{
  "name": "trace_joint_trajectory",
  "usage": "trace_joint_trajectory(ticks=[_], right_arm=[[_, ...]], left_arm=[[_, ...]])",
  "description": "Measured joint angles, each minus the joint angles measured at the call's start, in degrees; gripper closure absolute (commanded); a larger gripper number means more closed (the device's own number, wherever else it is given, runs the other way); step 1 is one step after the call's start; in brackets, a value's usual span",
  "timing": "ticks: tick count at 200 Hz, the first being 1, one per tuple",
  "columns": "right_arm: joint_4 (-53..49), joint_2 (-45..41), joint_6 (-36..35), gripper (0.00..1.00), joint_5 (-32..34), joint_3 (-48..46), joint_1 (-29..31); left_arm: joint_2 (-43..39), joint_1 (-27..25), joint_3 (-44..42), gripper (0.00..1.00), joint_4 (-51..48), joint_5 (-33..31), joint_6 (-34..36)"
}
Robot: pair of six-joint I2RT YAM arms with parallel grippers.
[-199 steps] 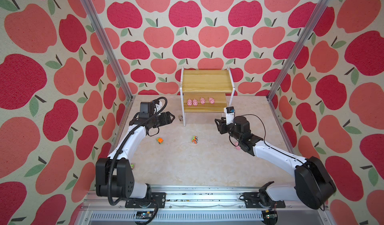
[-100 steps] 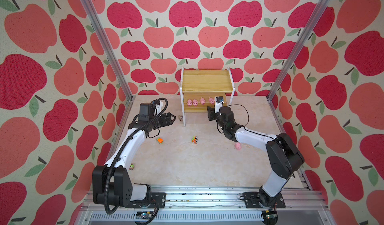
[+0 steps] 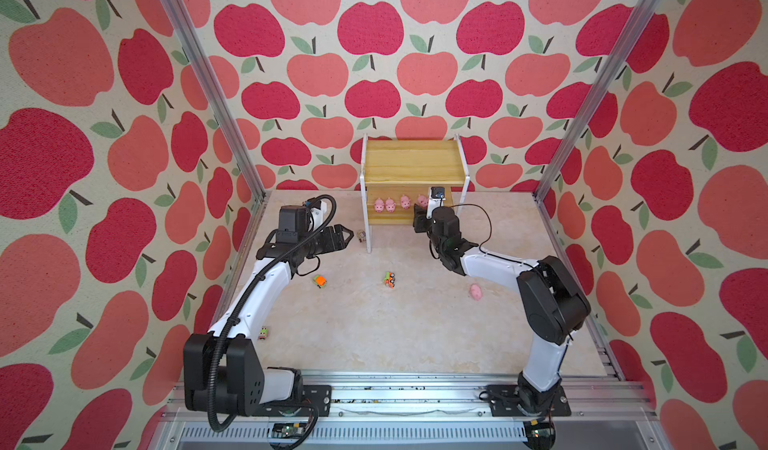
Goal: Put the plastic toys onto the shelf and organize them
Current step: 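Nudge the fourth pig into line with the right gripper fingers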
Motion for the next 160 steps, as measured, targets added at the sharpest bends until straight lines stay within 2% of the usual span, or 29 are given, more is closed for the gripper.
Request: trace_joint_trajectory(ticks=[96,160], right_arm=[[-0.26,2.97,1.49,0.38,-0.79,2.86,-2.99],[-0.15,4.70,1.68,0.43,-4.42,4.55,-3.72]], left_arm=[[-0.17,-0.17,-0.02,0.22,0.04,0.02,0.00],[-0.17,-0.22,-0.02,0.23,0.04,0.02,0.00]])
